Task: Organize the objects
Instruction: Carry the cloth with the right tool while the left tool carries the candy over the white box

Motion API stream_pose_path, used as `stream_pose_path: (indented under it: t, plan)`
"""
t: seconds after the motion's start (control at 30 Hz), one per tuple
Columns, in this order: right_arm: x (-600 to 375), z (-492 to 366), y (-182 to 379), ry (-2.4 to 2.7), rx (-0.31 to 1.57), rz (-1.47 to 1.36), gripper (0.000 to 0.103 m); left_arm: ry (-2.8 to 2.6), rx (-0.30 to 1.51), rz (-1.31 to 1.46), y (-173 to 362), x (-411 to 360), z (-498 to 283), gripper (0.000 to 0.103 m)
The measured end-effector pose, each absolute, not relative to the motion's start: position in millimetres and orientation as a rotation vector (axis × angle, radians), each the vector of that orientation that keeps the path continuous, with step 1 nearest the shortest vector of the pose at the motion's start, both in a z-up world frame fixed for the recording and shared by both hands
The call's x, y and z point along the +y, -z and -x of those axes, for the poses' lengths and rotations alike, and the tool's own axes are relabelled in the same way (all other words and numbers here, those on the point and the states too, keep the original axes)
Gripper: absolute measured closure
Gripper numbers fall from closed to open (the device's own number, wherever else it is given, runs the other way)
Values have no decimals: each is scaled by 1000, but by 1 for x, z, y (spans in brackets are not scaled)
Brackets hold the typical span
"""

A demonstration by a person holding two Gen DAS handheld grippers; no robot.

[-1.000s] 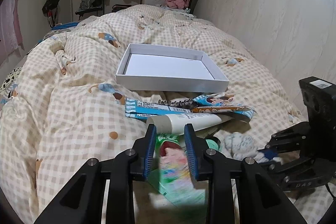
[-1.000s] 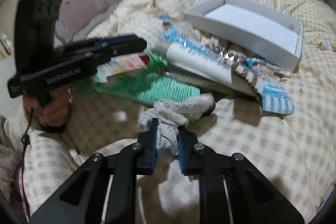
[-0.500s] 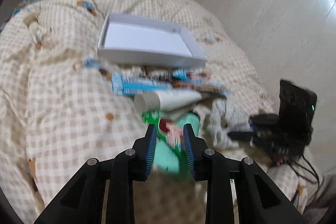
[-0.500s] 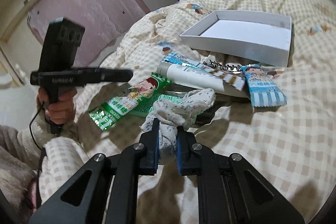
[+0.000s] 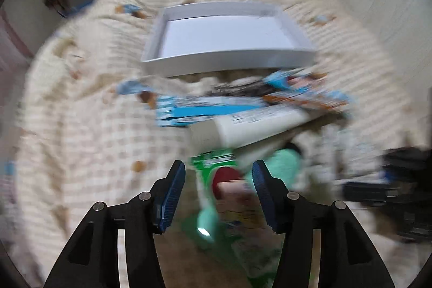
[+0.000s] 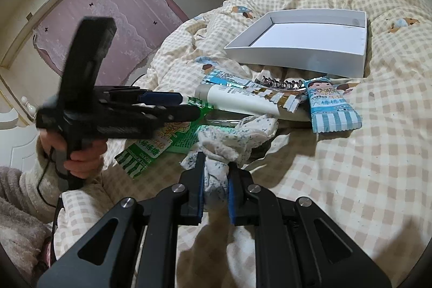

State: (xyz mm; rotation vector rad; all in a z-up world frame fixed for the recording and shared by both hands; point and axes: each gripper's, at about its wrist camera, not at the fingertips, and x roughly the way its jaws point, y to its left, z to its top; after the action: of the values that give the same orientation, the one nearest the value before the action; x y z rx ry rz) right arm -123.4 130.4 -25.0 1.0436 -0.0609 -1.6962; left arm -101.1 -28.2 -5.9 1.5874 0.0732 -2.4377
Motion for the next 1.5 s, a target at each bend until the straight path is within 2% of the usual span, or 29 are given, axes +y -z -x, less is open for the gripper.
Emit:
stream_pose_path:
  t: [0.07, 0.1, 0.13, 0.3, 0.43, 0.63, 0.83, 0.9, 1.03, 1.1, 1.27, 1.5]
  plan:
    - [131, 124, 25, 1696, -66, -1043, 87, 2405, 41, -1594, 11, -22, 101, 59]
    - [131, 124, 26, 1695, -68, -1045, 87, 2411, 61, -1594, 11, -22, 101, 71]
    - [131, 124, 26, 1694, -70, -1047, 87, 2402, 77, -1595, 10, -24, 100, 74]
    - [131, 124, 26, 1693, -73, -1045, 87, 2477, 212, -1566, -5, -40, 82, 76]
    - [132, 123, 25, 1690, -75, -1035, 87, 2736, 354, -1426, -29, -57, 46, 76]
    - [134, 117, 17, 1666, -88, -969, 87, 2888, 473, -1302, -29, -64, 10, 76]
    - [133, 116, 15, 1648, -93, -955, 87, 2893, 502, -1294, -23, -72, 9, 76]
    - [131, 117, 14, 1603, -104, -960, 87, 2902, 478, -1273, -26, -73, 14, 76]
    - [125, 124, -1, 1522, -77, -935, 87, 2903, 171, -1027, -46, -73, 17, 77]
    - [126, 131, -18, 1509, -97, -871, 87, 2879, 72, -971, -50, -76, 27, 77]
    - [122, 172, -53, 1685, -105, -720, 87, 2863, 61, -956, -55, -87, 76, 77]
    - [74, 258, -52, 1906, -41, -767, 87, 2810, -18, -1052, -53, -89, 181, 77]
